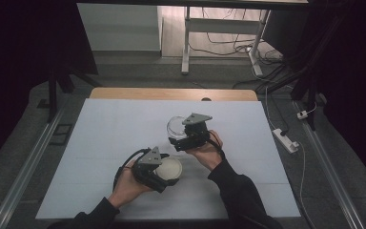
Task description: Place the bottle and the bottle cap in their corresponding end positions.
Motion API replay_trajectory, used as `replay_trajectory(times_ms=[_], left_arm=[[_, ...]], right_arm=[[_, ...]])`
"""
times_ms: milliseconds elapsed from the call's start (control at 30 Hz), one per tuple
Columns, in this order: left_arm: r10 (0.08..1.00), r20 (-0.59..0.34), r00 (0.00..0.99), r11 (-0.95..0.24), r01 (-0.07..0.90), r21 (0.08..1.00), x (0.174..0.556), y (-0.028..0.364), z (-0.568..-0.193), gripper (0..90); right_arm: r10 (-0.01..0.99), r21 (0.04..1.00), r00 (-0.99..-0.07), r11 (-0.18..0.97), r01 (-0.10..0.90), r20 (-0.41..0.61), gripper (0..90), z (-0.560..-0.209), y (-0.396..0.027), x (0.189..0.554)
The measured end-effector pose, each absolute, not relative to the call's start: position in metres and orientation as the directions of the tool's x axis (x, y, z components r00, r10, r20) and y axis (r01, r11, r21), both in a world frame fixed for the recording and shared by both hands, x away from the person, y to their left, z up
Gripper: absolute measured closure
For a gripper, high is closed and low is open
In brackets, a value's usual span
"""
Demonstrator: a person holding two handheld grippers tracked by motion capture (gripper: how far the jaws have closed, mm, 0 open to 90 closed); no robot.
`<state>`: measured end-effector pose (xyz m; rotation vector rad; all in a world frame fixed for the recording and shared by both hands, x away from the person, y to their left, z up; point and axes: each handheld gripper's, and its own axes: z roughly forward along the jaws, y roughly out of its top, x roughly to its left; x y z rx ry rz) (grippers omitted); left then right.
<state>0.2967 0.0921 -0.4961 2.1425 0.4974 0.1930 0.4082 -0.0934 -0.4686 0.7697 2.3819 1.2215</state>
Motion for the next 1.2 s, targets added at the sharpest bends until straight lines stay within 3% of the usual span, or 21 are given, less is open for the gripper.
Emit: replay_trajectory(times_ms=[1200], left_arm=[[0.483,-0.055,0.874,-0.546,0.350,0.761,0.331,0.070,-0.539,8.2]], right_arm=[[0.634,0.809,-0.769,0.490,0.325,-0.075,6.3,-0.491,-0.080,0.444]])
